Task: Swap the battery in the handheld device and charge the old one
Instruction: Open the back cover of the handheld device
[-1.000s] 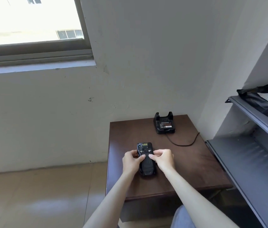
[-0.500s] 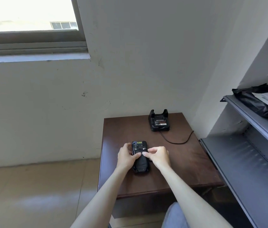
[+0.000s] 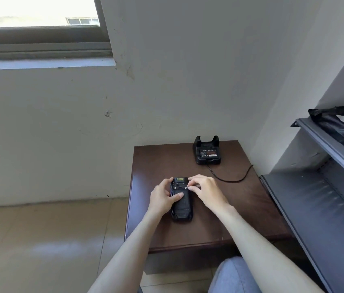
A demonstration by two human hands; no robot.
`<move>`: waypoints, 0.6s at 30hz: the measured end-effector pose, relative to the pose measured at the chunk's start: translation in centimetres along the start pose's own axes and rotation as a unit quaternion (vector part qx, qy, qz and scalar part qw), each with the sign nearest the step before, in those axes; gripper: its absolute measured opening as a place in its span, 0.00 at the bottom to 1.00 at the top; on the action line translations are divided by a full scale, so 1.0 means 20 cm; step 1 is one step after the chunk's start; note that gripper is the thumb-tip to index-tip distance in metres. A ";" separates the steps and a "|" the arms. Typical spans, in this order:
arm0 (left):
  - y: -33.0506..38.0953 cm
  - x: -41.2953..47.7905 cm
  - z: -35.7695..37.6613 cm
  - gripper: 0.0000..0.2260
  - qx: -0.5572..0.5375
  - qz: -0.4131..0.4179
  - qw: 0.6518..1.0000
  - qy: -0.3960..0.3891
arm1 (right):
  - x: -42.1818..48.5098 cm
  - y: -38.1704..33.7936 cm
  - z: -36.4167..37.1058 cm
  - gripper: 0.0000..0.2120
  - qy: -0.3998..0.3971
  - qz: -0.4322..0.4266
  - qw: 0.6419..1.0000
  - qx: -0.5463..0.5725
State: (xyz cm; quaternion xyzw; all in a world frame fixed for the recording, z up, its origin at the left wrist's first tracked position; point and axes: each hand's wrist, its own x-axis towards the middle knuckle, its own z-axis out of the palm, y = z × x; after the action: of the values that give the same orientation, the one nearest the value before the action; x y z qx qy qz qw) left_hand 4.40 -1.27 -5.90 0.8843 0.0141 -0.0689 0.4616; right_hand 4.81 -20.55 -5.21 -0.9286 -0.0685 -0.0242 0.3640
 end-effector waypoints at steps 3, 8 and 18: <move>-0.01 0.01 0.00 0.31 -0.002 -0.004 1.000 -0.004 | 0.01 0.00 0.01 0.01 0.011 -0.018 1.000 -0.006; -0.02 0.02 0.00 0.30 -0.003 -0.011 1.000 -0.009 | 0.02 0.00 0.03 0.02 0.032 -0.047 0.998 -0.041; -0.01 0.04 0.00 0.30 -0.015 -0.026 0.999 -0.029 | 0.01 0.01 0.05 0.02 0.051 -0.131 0.981 -0.135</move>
State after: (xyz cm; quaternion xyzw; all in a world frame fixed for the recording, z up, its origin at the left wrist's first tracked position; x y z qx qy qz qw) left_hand 5.21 -1.15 -6.10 0.8742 0.0243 -0.1062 0.4732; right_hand 5.10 -20.03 -6.02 -0.9497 -0.1664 -0.1282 0.2322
